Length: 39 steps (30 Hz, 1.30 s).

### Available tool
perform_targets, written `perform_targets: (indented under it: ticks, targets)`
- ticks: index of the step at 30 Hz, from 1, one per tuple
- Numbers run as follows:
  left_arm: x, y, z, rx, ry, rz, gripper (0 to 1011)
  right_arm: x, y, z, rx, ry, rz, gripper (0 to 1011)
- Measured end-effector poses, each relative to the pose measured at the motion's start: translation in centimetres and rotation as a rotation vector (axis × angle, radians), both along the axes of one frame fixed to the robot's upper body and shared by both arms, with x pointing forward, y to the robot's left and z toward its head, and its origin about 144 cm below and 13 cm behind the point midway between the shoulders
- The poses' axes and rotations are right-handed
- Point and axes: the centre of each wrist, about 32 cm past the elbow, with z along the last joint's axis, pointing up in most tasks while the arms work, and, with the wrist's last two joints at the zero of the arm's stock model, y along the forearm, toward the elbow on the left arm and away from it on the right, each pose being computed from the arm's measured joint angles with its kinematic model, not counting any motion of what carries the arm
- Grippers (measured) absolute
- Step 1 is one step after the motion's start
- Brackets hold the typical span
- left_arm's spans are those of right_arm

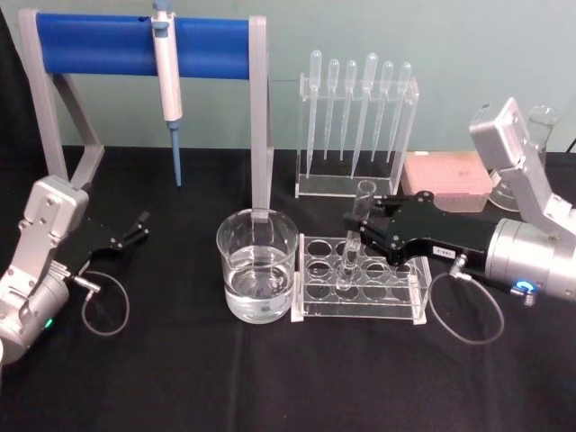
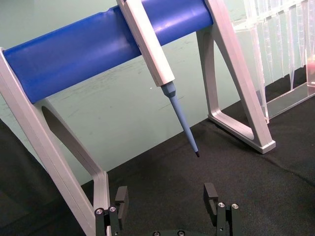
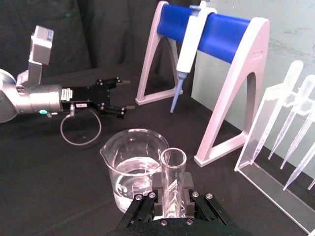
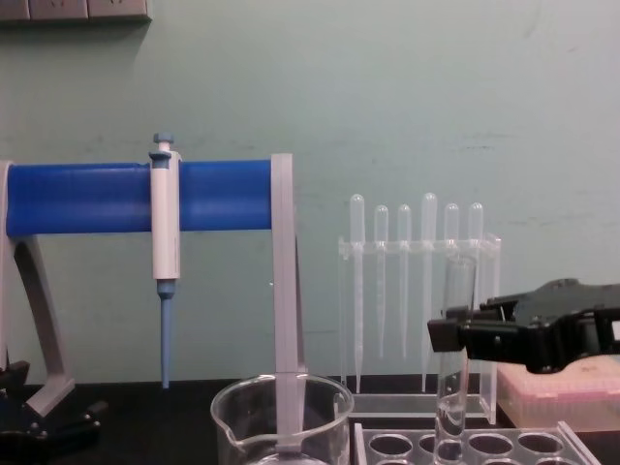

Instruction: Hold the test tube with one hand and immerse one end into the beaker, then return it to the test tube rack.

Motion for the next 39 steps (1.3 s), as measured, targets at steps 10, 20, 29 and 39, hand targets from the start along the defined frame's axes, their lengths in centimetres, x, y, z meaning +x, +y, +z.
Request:
perform_targets:
  ticks: [10,20,29,39]
  targets:
    - [0.0,0.0,0.0,0.0,0.0,0.0,1000,0.2,0.0,-1.0,-0.016,0.012,-0.01,231]
    - [0.0,0.0,0.0,0.0,0.0,0.0,1000,0.3,0.0,-1.4,-0.008,0.025,-0.01,231]
    - [0.0,0.0,0.0,0.0,0.0,0.0,1000,0.3,0.0,-1.4,-0.008,0.025,-0.01,244]
    - [0.0,0.0,0.0,0.0,0.0,0.0,1000,0.3,0.0,-1.3,-0.008,0.024,-0.009,520]
